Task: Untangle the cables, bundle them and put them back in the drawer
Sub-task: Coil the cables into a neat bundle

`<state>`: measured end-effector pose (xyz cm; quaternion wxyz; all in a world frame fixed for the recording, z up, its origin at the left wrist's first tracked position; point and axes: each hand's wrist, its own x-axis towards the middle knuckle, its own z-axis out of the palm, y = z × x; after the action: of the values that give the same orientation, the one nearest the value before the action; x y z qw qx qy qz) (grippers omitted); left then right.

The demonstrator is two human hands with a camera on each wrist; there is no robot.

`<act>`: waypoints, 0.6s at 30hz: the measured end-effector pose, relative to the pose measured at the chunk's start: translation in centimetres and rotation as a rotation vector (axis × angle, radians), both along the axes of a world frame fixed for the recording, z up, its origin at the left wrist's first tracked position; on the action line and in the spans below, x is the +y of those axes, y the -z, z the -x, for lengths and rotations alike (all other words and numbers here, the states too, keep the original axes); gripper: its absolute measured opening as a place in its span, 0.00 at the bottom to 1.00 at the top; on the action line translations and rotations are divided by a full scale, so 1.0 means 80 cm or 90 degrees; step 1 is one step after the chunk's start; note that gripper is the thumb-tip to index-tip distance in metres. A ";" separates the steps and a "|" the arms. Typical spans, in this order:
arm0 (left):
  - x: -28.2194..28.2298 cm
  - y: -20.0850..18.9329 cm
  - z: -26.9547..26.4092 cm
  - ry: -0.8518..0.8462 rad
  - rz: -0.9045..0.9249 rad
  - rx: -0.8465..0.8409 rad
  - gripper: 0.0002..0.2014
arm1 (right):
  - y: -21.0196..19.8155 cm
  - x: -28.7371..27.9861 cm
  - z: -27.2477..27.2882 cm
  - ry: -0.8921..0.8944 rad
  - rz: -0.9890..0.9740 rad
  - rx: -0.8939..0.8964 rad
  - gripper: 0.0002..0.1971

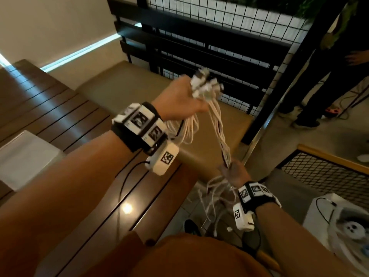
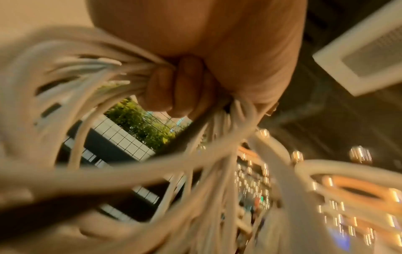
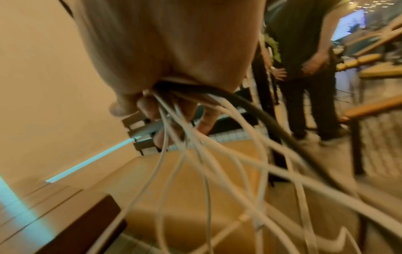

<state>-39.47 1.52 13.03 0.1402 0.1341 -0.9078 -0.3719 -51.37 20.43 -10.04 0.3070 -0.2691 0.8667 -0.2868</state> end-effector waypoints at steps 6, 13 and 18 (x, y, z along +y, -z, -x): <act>0.000 0.076 0.003 0.054 0.007 -0.269 0.12 | -0.001 0.031 0.022 -0.106 -0.205 -0.088 0.58; 0.026 0.124 0.002 -0.072 -0.411 -0.091 0.09 | -0.124 0.013 0.011 -0.170 -0.047 -0.023 0.56; 0.048 0.129 0.000 -0.032 -0.658 -0.004 0.13 | -0.129 -0.047 -0.067 -0.213 0.135 -0.102 0.22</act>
<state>-39.44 5.35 2.72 0.0623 0.2087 -0.6027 -0.7677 -45.99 16.65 0.30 0.3881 -0.4167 0.7475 -0.3421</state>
